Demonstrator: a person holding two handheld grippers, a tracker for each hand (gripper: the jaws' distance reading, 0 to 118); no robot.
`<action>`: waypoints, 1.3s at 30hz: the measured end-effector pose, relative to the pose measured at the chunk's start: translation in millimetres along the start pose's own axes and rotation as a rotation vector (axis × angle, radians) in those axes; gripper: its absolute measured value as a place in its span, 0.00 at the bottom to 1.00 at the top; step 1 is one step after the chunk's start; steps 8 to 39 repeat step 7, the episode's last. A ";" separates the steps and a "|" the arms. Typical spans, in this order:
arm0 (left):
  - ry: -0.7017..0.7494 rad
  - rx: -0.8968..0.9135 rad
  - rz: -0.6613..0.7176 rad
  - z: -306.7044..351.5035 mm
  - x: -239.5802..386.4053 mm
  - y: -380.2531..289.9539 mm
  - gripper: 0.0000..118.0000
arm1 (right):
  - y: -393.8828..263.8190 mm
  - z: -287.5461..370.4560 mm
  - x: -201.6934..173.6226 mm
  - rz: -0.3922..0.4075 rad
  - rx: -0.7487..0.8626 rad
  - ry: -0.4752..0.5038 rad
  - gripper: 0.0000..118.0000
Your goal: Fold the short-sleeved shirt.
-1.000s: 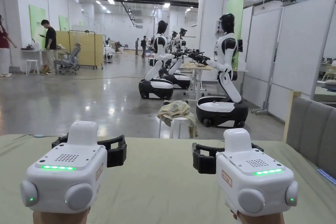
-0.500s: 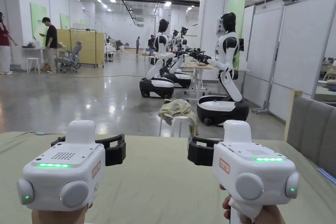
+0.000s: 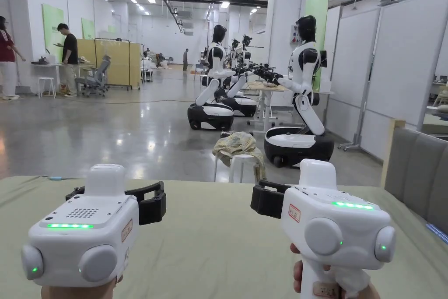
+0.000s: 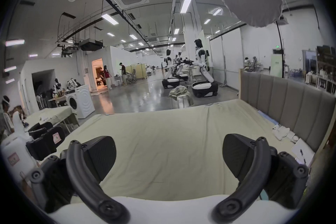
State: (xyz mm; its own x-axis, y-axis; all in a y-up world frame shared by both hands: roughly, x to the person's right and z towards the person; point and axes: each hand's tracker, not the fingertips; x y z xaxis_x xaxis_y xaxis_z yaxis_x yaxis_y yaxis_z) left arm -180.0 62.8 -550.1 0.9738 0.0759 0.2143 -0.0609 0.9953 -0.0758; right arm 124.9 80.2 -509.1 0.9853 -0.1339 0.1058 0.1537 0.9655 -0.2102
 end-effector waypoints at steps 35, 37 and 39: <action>0.011 0.001 -0.003 -0.5 -0.9 -1.6 0.84 | 2.0 10.6 -1.4 -0.007 -0.012 -0.030 0.96; 0.011 0.001 -0.003 -0.5 -0.9 -1.6 0.84 | 2.0 10.6 -1.4 -0.007 -0.012 -0.030 0.96; 0.011 0.001 -0.003 -0.5 -0.9 -1.6 0.84 | 2.0 10.6 -1.4 -0.007 -0.012 -0.030 0.96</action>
